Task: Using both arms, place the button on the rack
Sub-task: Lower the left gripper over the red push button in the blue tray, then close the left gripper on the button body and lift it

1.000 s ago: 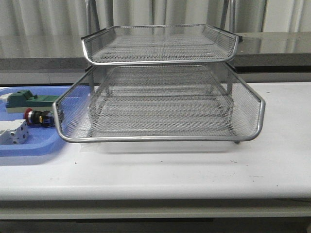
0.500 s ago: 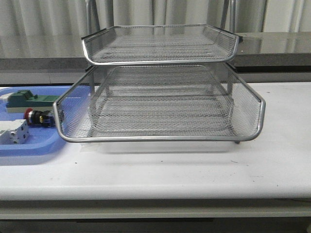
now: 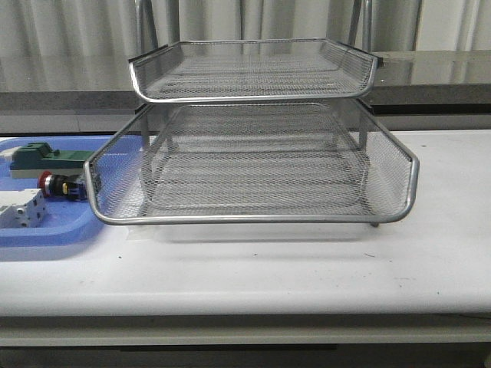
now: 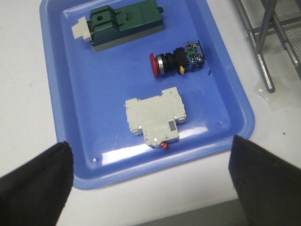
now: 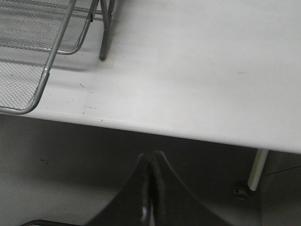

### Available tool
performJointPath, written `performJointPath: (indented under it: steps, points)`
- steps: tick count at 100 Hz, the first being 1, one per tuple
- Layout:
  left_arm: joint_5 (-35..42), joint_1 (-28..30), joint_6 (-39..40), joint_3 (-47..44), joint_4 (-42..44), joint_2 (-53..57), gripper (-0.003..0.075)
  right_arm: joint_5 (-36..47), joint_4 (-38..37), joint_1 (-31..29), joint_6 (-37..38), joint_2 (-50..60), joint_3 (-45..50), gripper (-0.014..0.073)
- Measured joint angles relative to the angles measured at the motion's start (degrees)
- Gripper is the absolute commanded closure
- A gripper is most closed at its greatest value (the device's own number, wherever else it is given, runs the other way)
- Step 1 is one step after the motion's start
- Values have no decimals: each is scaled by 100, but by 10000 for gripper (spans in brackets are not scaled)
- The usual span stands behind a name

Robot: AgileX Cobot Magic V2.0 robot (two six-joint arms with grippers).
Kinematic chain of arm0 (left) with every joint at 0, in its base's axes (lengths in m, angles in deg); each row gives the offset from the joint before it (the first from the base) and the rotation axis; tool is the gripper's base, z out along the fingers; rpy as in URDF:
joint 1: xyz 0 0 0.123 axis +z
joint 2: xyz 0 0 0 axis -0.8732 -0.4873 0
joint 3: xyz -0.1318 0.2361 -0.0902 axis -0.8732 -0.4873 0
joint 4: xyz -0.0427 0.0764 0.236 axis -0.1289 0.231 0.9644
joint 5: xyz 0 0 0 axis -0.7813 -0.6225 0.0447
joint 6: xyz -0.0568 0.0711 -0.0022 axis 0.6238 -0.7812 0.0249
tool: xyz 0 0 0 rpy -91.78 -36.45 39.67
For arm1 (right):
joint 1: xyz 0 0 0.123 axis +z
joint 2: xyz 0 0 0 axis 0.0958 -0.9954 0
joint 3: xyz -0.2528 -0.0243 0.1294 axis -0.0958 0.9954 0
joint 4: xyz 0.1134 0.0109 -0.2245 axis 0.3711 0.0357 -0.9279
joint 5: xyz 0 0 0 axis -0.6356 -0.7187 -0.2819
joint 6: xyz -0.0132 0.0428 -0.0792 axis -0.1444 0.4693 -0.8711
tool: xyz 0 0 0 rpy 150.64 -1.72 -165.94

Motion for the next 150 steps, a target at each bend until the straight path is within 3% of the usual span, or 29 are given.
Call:
performJointPath:
  steps: [41, 62, 87, 150]
  points:
    - [-1352, 0, -1815, 2993, -84, -2895, 84, 0, 0, 0, 0, 0, 0, 662]
    - [-1722, -130, -2472, 3976, -200, -3927, 83, 0, 0, 0, 0, 0, 0, 662]
    - [-1744, -458, -3118, 4139, -223, -4463, 84, 0, 0, 0, 0, 0, 0, 662]
    - [-1448, -549, -3367, 4254, -203, -5276, 84, 0, -9, 0, 0, 0, 0, 662]
